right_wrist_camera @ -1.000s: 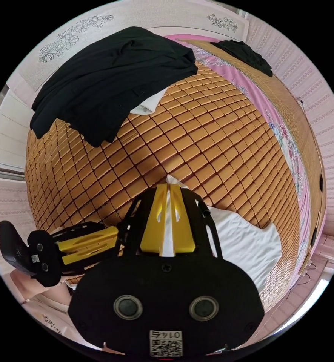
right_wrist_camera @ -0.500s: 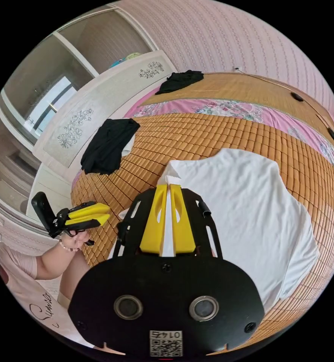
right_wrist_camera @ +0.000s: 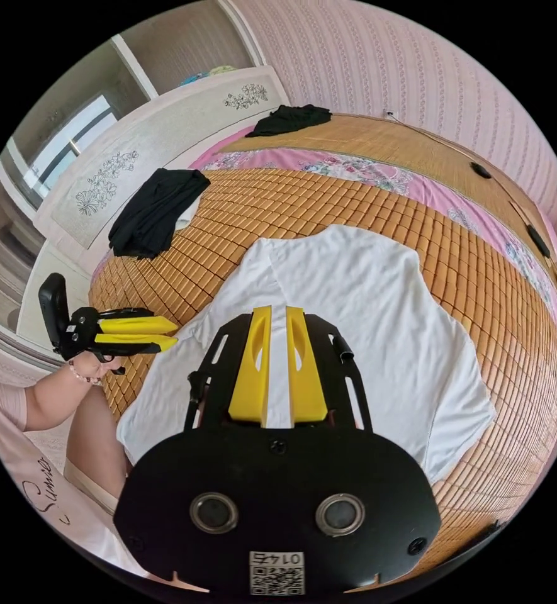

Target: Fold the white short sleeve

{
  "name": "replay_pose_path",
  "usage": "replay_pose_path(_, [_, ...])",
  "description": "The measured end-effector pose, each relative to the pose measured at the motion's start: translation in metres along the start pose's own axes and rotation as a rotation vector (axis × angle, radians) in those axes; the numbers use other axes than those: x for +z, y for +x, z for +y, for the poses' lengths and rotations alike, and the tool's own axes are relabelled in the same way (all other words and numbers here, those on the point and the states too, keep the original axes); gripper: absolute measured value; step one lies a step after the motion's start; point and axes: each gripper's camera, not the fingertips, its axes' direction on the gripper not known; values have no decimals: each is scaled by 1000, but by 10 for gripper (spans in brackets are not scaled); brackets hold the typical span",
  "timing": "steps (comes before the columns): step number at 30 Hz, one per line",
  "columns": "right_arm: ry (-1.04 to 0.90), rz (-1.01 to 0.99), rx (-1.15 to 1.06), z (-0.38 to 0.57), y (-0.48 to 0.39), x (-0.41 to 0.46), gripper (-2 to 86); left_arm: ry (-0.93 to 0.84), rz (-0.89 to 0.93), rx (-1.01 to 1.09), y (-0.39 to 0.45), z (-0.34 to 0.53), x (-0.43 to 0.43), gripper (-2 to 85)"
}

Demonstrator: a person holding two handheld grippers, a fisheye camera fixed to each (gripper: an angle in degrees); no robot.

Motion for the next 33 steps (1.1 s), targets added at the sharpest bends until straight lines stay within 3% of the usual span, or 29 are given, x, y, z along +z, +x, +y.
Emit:
replay_pose_path(8, [-25, 268, 326, 157, 114, -54, 51, -57, 142, 197, 70, -104, 53, -1])
replay_pose_path(14, [33, 179, 408, 208, 167, -65, 64, -113, 220, 205, 135, -206, 126, -7])
replay_pose_path(19, [81, 109, 409, 222, 189, -58, 72, -180, 160, 267, 199, -270, 183, 24])
replay_pose_path(25, [26, 177, 368, 238, 200, -39, 36, -276, 154, 292, 253, -324, 248, 82])
replay_pose_path(30, [78, 110, 388, 258, 220, -38, 13, -362, -2, 372, 276, -338, 292, 49])
replay_pose_path(33, [91, 67, 393, 266, 232, -37, 7, -353, 70, 346, 267, -344, 294, 4])
